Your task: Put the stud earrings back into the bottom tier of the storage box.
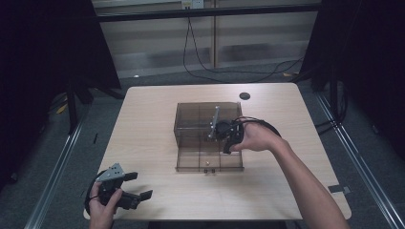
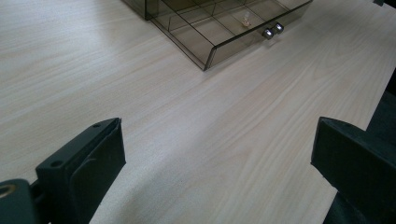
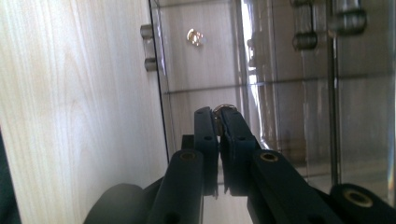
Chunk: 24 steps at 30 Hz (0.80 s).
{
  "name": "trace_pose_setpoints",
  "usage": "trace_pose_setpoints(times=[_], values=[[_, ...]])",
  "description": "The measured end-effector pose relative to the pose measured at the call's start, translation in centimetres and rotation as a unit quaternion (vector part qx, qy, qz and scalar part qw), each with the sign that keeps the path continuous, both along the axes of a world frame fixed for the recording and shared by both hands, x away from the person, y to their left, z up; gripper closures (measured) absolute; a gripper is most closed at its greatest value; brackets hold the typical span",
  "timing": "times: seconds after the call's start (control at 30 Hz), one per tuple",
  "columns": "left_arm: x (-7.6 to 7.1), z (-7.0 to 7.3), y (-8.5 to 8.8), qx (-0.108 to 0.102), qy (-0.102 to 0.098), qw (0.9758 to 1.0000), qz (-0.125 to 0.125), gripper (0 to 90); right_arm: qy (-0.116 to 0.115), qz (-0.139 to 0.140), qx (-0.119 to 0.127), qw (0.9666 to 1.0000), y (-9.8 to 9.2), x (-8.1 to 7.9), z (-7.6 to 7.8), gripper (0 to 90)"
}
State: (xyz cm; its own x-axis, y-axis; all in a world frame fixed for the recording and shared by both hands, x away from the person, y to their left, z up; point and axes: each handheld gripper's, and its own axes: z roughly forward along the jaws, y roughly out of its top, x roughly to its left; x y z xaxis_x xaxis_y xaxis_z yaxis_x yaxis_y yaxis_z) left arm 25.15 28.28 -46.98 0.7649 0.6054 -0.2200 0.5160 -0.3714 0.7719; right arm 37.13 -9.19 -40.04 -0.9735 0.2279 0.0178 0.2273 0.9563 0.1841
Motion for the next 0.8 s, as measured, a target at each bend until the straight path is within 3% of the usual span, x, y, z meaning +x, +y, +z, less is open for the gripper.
trace_pose_setpoints(times=[0.6, 0.8], values=[[0.0, 0.0, 0.0, 0.0, 0.0, 1.0, -0.001, 2.8, 0.01, 0.035, -0.005, 0.9993, 3.9, -0.1, -1.4, 86.0], [0.0, 0.0, 0.0, -0.001, 0.001, 1.0, -0.001, 2.8, 0.017, 0.046, -0.017, 0.9986, 5.2, 0.3, -1.8, 86.0]])
